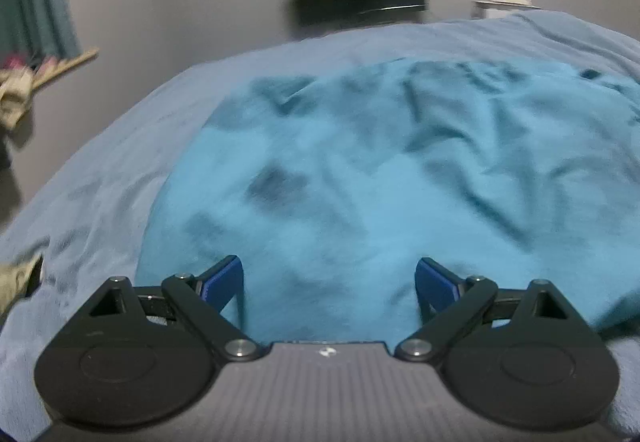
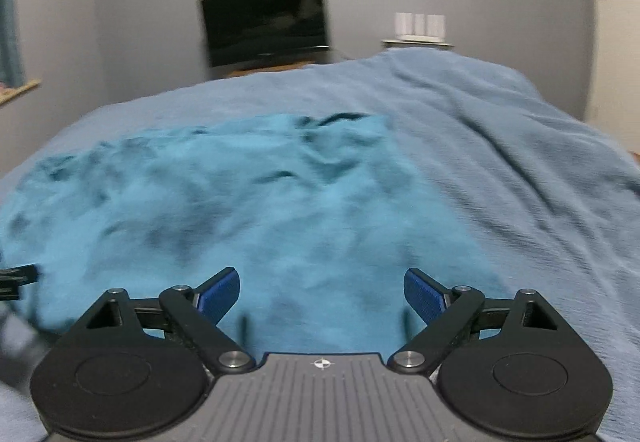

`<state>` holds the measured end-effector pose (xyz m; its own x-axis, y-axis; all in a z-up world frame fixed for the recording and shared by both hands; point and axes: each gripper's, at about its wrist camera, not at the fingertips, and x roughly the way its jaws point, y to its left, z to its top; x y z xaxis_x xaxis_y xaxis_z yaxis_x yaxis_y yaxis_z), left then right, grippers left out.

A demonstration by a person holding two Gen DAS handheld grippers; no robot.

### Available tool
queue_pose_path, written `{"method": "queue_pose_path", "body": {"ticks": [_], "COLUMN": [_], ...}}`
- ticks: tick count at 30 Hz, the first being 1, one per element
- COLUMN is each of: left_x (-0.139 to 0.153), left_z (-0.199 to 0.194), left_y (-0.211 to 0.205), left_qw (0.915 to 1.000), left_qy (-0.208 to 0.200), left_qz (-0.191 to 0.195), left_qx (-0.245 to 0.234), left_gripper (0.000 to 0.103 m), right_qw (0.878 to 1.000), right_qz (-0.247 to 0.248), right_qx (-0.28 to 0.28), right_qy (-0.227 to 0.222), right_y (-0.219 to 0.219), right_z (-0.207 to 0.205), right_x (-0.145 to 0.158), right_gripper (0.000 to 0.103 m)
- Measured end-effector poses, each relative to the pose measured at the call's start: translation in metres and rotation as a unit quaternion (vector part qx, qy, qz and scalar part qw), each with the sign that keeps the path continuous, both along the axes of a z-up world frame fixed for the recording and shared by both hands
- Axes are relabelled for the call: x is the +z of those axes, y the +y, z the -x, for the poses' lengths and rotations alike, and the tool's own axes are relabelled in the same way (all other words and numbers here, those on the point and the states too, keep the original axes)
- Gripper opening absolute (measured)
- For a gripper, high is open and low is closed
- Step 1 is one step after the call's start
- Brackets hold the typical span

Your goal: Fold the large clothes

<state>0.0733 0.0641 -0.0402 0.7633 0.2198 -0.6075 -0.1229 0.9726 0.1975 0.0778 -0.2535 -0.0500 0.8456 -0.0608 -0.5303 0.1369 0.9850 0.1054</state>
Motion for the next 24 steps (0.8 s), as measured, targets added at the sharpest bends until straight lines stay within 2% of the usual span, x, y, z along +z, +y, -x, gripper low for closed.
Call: {"method": "queue_pose_path", "body": {"ticks": [2,4,7,11,16,18,21,24], "left_x": [-0.005,-0.012,-0.019,-0.023,-0.019,-0.010,0.023,0.053], "left_z": [-0.002,-0.005,-0.007,-0.008,-0.005,-0.001,0.017,0.046], "left_y": [0.011,0.020,0.025,0.025,0.021,0.012,-0.005,-0.029], "left_qw": [0.9996,0.9985,0.9978,0.9980,0.9986,0.9991,0.9991,0.9971], "left_qy": [0.010,0.023,0.030,0.035,0.032,0.030,-0.005,-0.022], "left_qz": [0.024,0.046,0.053,0.048,0.037,0.027,0.042,0.053], "left_qx": [0.011,0.021,0.025,0.022,0.021,0.016,-0.011,-0.051], "left_gripper": [0.095,0.100,0.103,0.103,0.103,0.103,0.103,0.103], "right_qw": [0.999,0.997,0.992,0.990,0.988,0.985,0.981,0.989], "right_qz": [0.002,-0.009,-0.040,-0.052,-0.083,-0.110,-0.147,-0.118], "right_qx": [-0.033,-0.056,-0.085,-0.098,-0.113,-0.117,-0.112,-0.072], "right_qy": [0.016,0.056,0.085,0.086,0.057,0.053,0.064,0.049], "right_y": [-0.009,-0.018,-0.035,-0.042,-0.045,-0.047,-0.045,-0.029], "right_z": [-0.007,-0.018,-0.027,-0.029,-0.011,0.000,0.019,0.040], "right_x": [-0.009,-0.024,-0.038,-0.041,-0.029,-0.023,-0.014,0.003], "right_gripper": [0.091,0.091,0.092,0.094,0.094,0.094,0.094,0.095]}}
